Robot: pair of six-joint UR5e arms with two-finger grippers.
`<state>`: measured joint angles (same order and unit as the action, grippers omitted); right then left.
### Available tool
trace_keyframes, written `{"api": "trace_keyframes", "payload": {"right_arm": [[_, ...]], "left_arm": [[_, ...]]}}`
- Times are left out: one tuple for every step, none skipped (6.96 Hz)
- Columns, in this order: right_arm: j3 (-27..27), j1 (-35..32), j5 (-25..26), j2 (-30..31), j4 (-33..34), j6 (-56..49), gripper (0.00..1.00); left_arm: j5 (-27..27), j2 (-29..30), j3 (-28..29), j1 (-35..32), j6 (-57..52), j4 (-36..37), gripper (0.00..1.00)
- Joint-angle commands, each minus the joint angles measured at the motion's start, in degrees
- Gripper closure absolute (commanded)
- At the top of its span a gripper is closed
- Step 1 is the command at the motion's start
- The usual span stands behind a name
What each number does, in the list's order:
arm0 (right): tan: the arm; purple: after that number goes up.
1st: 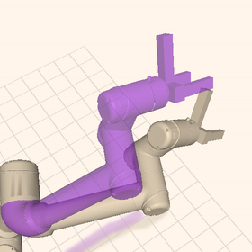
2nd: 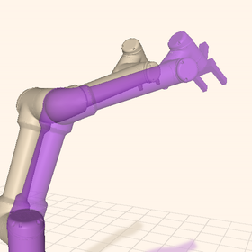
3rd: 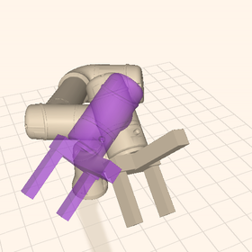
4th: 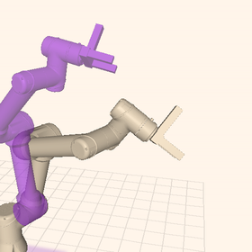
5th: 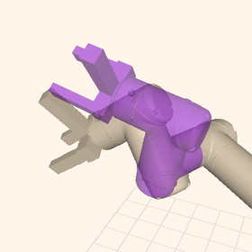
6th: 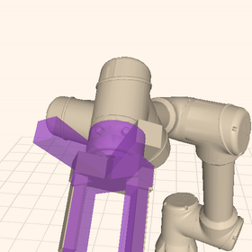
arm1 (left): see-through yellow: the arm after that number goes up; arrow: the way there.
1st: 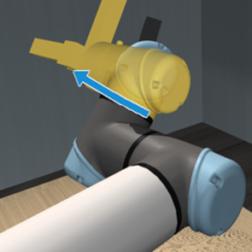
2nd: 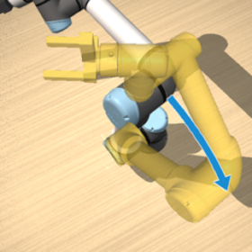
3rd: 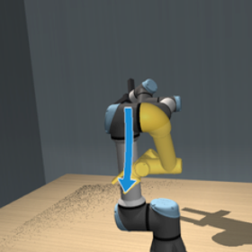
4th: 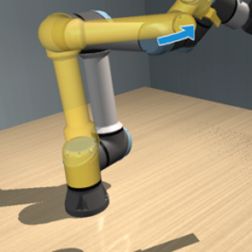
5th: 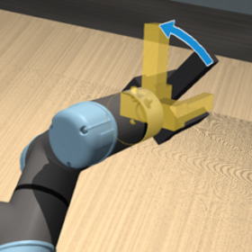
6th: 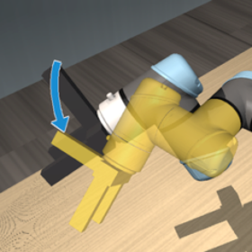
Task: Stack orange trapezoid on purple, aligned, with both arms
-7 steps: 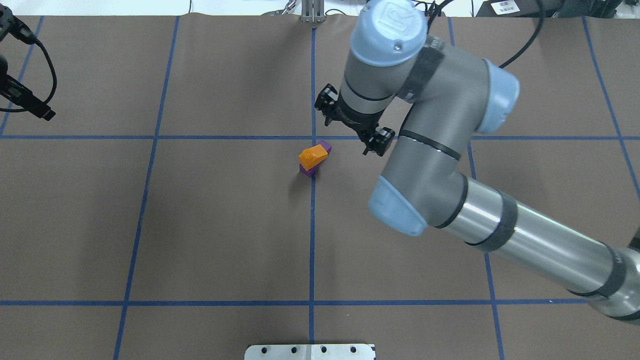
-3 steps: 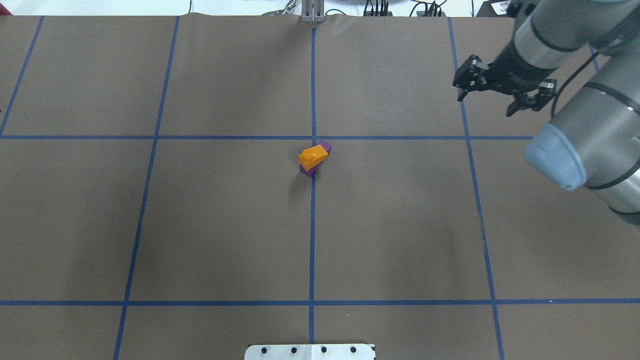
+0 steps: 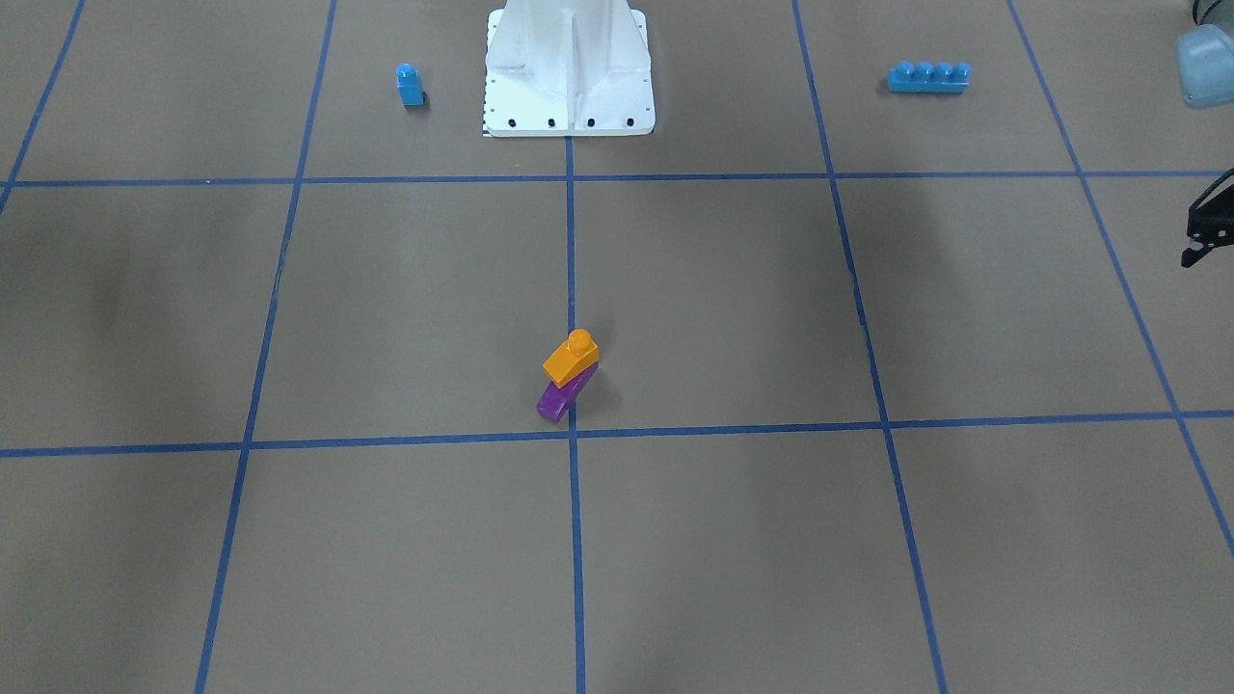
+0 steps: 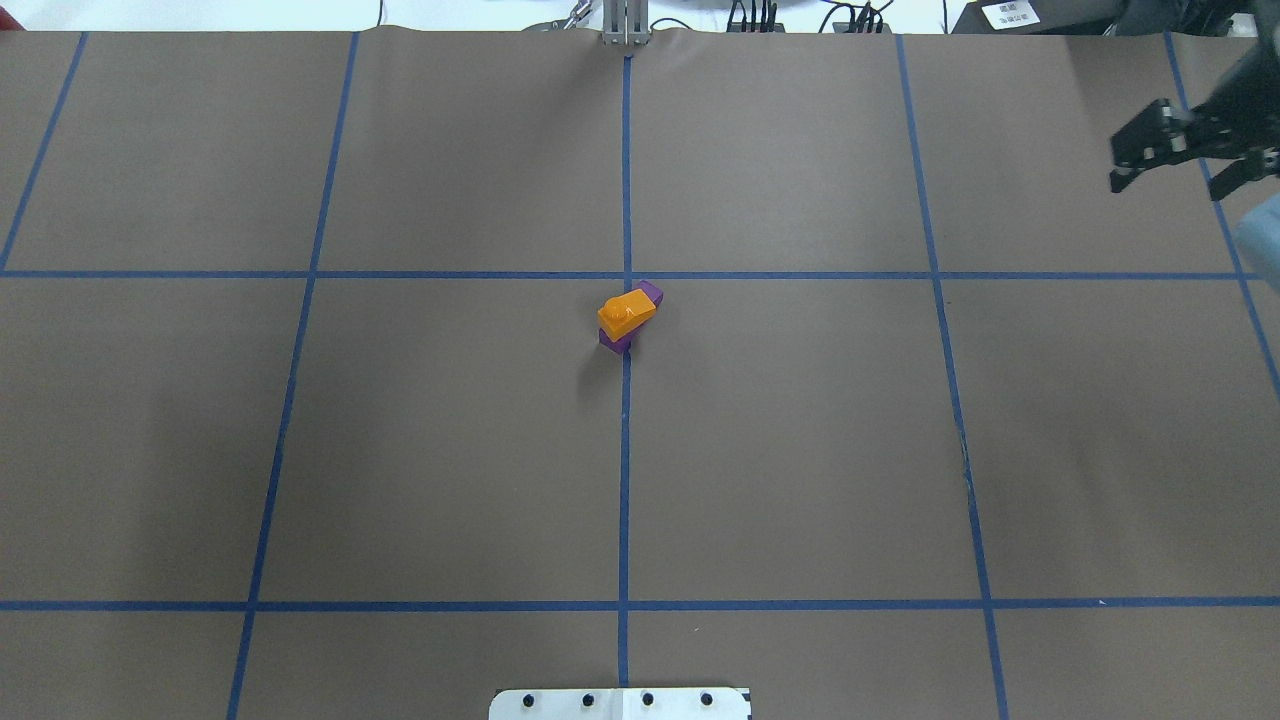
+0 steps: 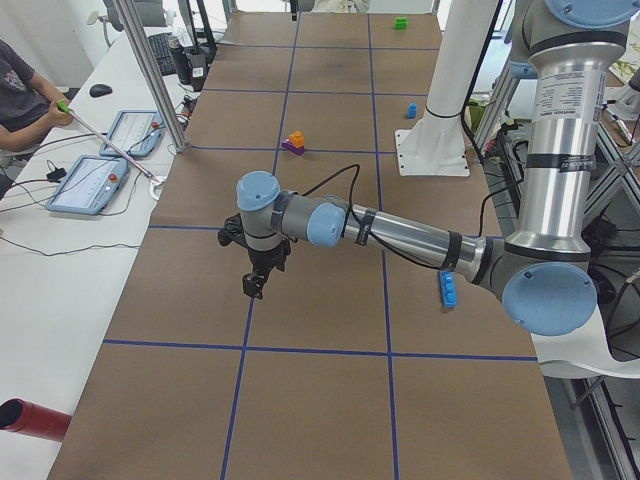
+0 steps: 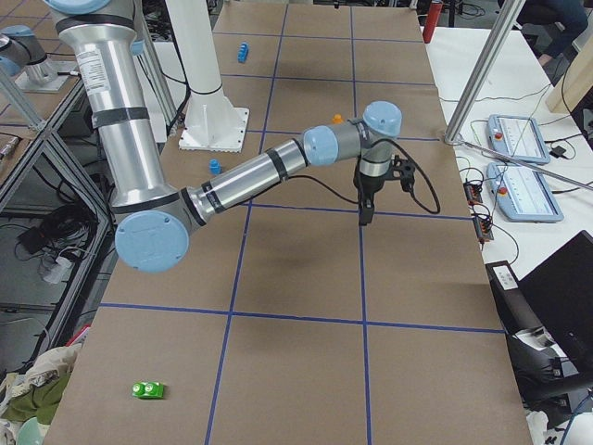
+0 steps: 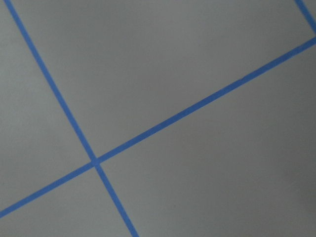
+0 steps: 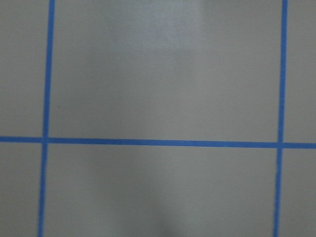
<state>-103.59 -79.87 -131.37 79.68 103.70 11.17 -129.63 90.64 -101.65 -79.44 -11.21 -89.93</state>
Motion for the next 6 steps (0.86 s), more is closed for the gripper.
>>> {"api": "trace_keyframes", "payload": {"right_arm": [[1.73,-6.7,-0.73,3.82,-0.16,-13.89,0.0],[1.9,-6.71,-0.81,6.61,-0.07,-13.9,0.0],[2.95,-6.71,-0.81,7.94,-0.59,-13.11,0.0],[2.44,-6.88,-0.99,10.13,-0.86,-13.19,0.0],[2.78,-6.97,-0.99,10.93,-1.21,-13.19,0.0],[2.87,-7.41,-1.08,12.68,-2.43,-13.46,0.0]], "left_arm": [[0.08,-3.62,1.88,-2.03,-1.7,-1.9,0.0],[-0.35,-3.63,3.37,-4.04,-1.71,-2.0,0.0],[-0.44,-3.63,3.47,-4.58,-1.62,-1.57,0.0],[-0.36,-3.8,3.56,-4.59,-1.62,-1.22,0.0],[-0.36,-3.89,4.08,-4.68,-1.53,-1.21,0.0],[-0.36,-4.24,4.09,-4.68,-1.53,-1.21,0.0]]}}
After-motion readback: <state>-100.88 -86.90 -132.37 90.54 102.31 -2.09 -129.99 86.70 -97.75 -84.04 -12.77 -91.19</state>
